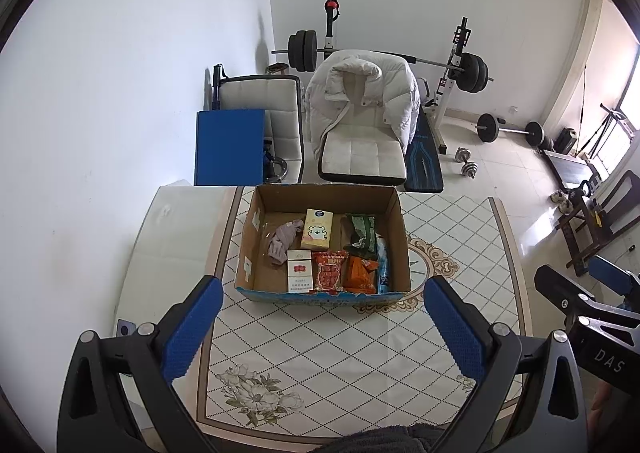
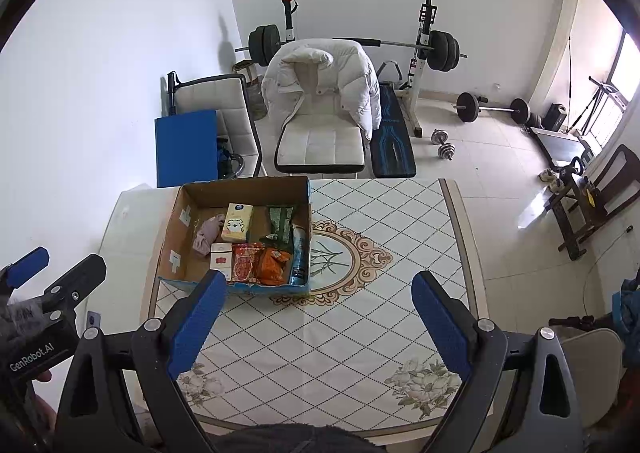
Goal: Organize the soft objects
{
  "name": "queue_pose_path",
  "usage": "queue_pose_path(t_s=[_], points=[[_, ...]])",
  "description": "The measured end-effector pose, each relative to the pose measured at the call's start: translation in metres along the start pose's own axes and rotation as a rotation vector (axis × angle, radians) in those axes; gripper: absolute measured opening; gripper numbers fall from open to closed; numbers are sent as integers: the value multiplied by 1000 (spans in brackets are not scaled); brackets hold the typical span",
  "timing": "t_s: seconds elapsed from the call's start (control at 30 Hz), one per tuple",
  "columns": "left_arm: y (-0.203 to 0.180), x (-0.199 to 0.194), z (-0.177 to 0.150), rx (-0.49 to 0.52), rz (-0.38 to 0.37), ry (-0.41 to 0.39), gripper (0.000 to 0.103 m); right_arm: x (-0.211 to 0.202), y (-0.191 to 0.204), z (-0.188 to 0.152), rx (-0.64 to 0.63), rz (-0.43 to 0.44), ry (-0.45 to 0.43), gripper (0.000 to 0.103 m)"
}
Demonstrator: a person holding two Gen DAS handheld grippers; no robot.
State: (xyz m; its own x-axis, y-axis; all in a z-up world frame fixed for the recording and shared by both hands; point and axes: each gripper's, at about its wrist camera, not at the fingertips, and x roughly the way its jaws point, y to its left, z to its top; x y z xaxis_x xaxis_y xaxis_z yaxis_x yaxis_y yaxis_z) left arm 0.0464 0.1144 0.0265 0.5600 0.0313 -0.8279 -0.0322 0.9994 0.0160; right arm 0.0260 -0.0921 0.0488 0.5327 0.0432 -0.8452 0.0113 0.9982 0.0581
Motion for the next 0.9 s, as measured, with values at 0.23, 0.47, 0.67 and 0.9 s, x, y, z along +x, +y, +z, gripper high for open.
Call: queue_pose_path(t_s=[0.23,0.47,0.67,0.9], points=[[1,1,-2,-1,-2,2,103,1,-2,0,-2,2,2,96],[3,4,-6,-7,-7,14,103,0,-2,-1,-5,1,-1,96],[1,5,-8,-3,-1,18,103,3,-3,-3,-2,-3,8,96],[1,6,-6,-10,-4,21,103,1,-4,-4,-1,-11,3,96]])
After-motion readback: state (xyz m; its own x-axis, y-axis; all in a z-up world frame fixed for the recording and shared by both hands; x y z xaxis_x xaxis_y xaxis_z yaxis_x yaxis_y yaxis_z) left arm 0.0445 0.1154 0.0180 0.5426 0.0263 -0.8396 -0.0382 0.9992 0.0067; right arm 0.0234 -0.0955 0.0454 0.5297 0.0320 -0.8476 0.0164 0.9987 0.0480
